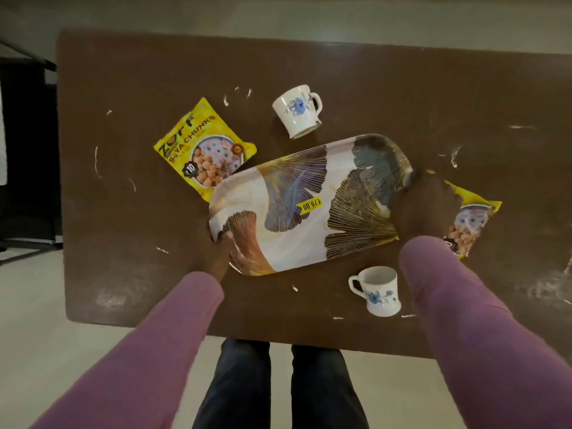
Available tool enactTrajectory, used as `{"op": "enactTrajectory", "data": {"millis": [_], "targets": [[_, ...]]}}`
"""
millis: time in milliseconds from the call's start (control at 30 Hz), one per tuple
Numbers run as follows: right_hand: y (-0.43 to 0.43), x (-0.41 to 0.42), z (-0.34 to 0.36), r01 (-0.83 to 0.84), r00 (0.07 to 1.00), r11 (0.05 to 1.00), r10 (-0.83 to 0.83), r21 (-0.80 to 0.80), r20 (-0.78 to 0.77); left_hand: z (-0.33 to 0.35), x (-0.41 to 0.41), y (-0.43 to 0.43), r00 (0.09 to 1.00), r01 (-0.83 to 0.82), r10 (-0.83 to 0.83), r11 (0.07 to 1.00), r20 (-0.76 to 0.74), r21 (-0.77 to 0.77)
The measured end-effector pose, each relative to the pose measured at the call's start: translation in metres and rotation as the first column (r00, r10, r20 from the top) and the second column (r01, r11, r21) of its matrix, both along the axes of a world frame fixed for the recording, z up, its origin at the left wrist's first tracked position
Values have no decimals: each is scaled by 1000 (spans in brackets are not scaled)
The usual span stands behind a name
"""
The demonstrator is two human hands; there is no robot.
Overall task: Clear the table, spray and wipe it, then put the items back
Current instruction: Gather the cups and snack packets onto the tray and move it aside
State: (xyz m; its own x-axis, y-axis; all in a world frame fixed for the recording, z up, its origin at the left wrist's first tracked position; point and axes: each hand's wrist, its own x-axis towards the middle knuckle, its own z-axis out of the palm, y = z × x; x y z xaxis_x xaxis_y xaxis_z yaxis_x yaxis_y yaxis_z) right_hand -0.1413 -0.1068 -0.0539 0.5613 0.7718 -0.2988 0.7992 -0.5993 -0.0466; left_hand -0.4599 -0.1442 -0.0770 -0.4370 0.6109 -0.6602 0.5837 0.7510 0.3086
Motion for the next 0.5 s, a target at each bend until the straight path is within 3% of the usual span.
{"op": "enactTrajectory", "data": {"millis": [100, 367, 500], "targets": [[-13, 2, 6, 103, 993, 994, -106, -48, -61, 0, -8, 32, 995, 61, -66, 997, 80, 57], [-34, -4, 13, 299, 944, 948, -311, -107, -113, -5, -18, 61, 950, 310, -312, 950, 30, 38], [-48, -1, 14, 311, 937, 948, -319, -73, -142, 21, -3, 68, 924, 320, -302, 947, -232, 40]]}}
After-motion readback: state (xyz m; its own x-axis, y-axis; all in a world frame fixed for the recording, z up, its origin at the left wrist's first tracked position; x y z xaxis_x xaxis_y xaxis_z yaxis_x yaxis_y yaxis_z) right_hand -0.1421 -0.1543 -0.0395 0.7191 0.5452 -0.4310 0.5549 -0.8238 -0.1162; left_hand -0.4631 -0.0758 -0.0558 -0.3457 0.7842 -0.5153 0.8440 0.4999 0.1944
